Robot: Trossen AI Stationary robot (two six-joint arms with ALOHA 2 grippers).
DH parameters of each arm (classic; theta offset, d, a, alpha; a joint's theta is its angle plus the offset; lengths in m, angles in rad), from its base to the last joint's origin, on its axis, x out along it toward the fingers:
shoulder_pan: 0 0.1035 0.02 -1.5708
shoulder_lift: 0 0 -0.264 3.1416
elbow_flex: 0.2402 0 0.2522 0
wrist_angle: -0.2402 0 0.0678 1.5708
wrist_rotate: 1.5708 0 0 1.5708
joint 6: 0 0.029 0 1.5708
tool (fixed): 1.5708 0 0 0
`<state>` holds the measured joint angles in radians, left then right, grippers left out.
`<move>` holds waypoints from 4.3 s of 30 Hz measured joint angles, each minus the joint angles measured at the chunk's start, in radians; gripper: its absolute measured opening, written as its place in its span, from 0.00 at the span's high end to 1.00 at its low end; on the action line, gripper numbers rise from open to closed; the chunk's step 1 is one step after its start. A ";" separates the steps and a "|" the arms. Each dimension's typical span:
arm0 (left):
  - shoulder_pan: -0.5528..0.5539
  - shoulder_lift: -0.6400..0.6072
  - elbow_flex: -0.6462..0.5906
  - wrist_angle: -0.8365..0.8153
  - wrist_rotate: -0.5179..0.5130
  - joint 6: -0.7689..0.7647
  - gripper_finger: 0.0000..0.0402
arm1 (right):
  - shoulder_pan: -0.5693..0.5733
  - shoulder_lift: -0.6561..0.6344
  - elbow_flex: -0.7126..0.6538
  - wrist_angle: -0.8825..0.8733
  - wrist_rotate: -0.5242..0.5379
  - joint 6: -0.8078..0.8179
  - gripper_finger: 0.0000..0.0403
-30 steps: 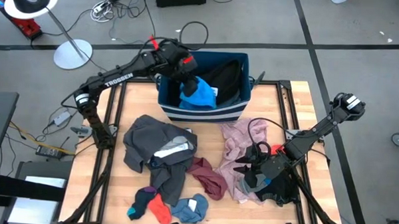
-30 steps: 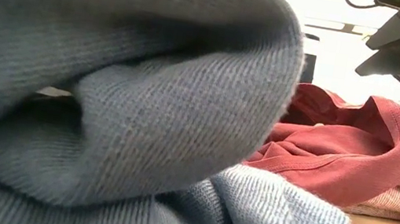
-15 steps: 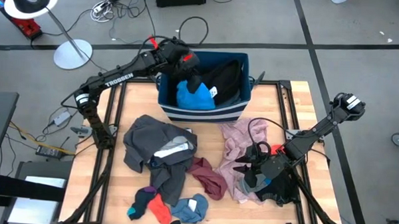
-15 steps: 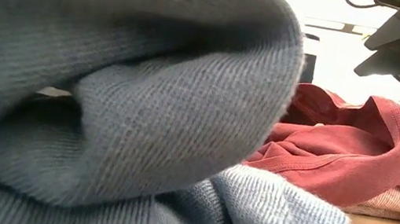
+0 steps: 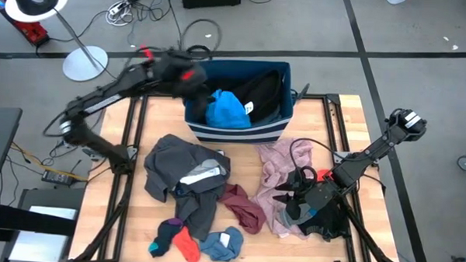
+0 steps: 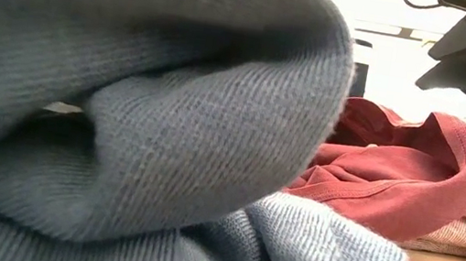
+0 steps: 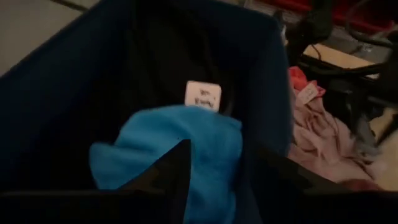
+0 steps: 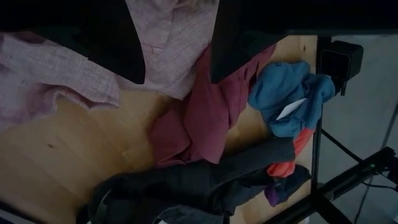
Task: Sort clothes
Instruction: Put the gray sock into the laundry bin
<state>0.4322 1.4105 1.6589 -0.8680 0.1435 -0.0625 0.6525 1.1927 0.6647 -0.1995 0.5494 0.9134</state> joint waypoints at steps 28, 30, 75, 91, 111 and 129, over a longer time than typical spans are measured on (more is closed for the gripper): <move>-0.592 -0.697 -1.169 0.783 -0.239 -0.446 0.61 | -0.102 -0.002 0.082 -0.268 -0.173 -0.001 0.56; -0.612 -0.696 -1.172 0.772 -0.273 -0.442 0.61 | -0.114 -0.002 0.127 -0.372 -0.189 0.007 0.56; -0.767 -0.504 -1.171 0.825 -0.333 -0.311 0.61 | 0.040 0.353 0.363 -0.719 -0.480 0.013 0.92; -0.767 -0.504 -1.171 0.838 -0.443 -0.276 0.61 | -0.054 0.305 0.780 -1.120 -0.222 -0.049 0.99; -0.767 -0.504 -1.171 0.850 -0.446 -0.281 0.61 | -0.458 0.304 1.363 -0.734 0.003 -0.728 1.00; -0.767 -0.504 -1.171 0.849 -0.446 -0.282 0.61 | -0.833 0.307 1.391 -0.096 -0.102 -0.918 1.00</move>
<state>-0.3344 0.9062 0.4877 -0.0189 -0.3027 -0.3447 -0.1808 1.5002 2.0560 -0.2953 0.4472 -0.0044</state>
